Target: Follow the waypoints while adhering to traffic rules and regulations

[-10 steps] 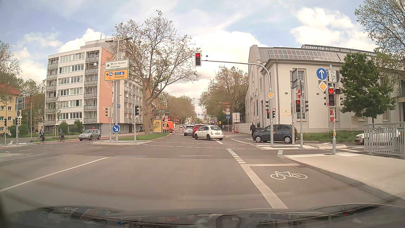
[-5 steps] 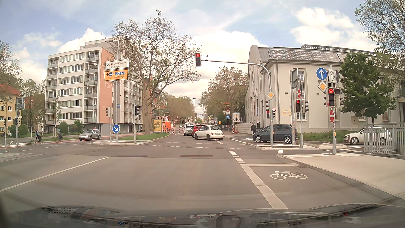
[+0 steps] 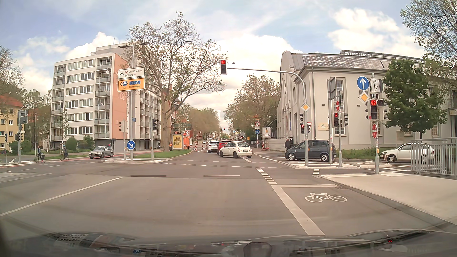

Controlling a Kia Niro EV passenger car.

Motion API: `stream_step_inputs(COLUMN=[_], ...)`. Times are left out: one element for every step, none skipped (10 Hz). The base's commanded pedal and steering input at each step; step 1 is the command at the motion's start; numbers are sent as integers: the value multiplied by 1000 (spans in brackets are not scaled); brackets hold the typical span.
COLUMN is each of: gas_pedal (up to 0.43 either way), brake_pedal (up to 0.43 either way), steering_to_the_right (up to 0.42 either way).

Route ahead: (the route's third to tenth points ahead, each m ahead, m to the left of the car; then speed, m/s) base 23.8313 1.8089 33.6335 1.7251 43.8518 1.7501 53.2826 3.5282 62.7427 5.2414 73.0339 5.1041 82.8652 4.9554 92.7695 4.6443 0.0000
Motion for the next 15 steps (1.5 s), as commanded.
stream_step_inputs(gas_pedal=[0,0,0,0,0,0,0,0,0,0,0,0,0,0,0], brake_pedal=[244,244,244,244,244,244,244,244,244,244,238,244,244,244,238], steering_to_the_right=[-1,-1,0,-1,-1,-1,-1,-1,-1,-1,-1,-1,-1,0,-1])
